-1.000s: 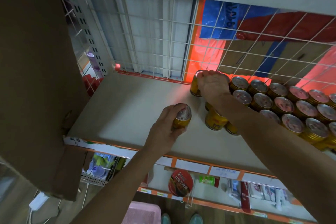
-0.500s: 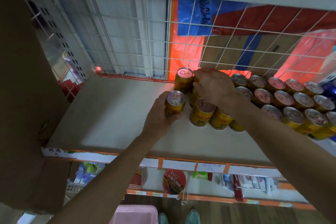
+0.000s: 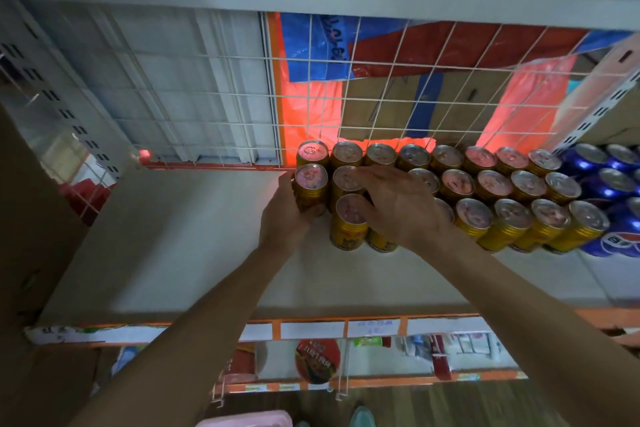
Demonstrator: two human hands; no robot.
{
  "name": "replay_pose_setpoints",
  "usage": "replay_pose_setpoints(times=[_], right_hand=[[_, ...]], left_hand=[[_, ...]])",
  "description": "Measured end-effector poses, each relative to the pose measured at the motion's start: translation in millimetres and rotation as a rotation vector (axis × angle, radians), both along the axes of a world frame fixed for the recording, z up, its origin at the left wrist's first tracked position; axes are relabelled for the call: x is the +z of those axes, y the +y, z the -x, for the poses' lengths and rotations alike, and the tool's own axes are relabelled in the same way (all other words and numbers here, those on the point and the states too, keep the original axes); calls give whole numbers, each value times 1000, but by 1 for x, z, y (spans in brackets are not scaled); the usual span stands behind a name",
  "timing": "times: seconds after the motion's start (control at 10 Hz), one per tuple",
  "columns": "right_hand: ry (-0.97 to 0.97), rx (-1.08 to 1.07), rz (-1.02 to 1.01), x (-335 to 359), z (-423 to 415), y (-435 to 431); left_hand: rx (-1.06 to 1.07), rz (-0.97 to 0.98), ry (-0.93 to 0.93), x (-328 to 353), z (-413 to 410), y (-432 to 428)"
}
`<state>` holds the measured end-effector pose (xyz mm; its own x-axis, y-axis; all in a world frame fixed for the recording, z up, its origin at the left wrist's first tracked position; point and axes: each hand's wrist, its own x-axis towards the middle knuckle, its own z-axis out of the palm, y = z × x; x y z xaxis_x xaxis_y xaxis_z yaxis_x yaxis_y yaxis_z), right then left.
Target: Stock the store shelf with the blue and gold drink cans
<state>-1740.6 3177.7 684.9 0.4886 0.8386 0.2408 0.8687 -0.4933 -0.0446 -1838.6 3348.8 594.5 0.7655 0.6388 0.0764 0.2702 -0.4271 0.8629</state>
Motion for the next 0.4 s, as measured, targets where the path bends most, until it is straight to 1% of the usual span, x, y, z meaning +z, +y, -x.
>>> replay_pose_setpoints(times=[0.2, 0.3, 0.4], right_hand=[[52, -39, 28, -6, 4, -10], [8, -62, 9, -8, 8, -14], [-20, -64, -12, -13, 10, -20]], left_hand=[[-10, -3, 30, 4, 0, 0], [-26, 8, 50, 7, 2, 0], [-32, -18, 20, 14, 4, -4]])
